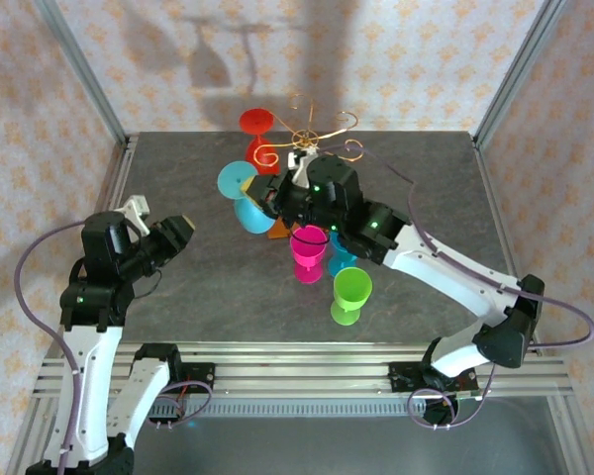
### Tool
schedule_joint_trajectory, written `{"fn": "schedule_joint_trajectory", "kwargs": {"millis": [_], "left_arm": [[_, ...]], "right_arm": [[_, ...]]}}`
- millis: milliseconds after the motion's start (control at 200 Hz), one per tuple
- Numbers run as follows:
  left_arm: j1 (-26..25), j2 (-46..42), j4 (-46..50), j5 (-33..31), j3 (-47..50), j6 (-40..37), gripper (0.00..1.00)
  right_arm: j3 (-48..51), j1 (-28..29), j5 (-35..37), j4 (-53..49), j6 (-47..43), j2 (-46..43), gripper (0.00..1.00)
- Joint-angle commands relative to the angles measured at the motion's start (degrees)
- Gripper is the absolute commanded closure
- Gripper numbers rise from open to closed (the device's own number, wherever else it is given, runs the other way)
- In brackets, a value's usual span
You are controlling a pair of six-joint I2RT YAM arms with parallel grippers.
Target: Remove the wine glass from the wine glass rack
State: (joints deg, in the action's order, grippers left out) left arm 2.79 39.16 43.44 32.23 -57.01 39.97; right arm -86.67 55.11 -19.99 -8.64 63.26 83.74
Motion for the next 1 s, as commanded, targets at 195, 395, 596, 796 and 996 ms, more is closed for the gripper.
{"fn": "schedule_joint_trajectory", "kwargs": {"millis": [195, 395, 596, 796, 996], "left_arm": [[0.57, -7.86, 11.72, -3.52, 4.15, -2.61, 0.65], [0.59, -13.59, 17.12, -4.89, 8.25, -1.29, 0.65], [0.56, -15.97, 23.58, -5.24, 9.07, -2.6, 0.65], [0.62, -15.98, 26.02, -5.46, 8.92, -2.94, 0.65], [0.55, -16.04, 24.79, -4.13, 10.09, -2.08, 0.65]], "right_arm": [[-3.58, 3.93, -4.2, -10.37, -17.32, 3.05, 1.0], [-3.12, 6.89, -2.12, -14.34, -26.39, 5.25, 1.0], [-1.43, 9.73, -1.01, -14.45, -33.77, 7.85, 1.0], [-1.49, 13.94, 5.04, -18.41, -44.4, 9.75, 1.0], [2.72, 19.85, 18.5, -16.91, -55.05, 9.49, 1.0]]}}
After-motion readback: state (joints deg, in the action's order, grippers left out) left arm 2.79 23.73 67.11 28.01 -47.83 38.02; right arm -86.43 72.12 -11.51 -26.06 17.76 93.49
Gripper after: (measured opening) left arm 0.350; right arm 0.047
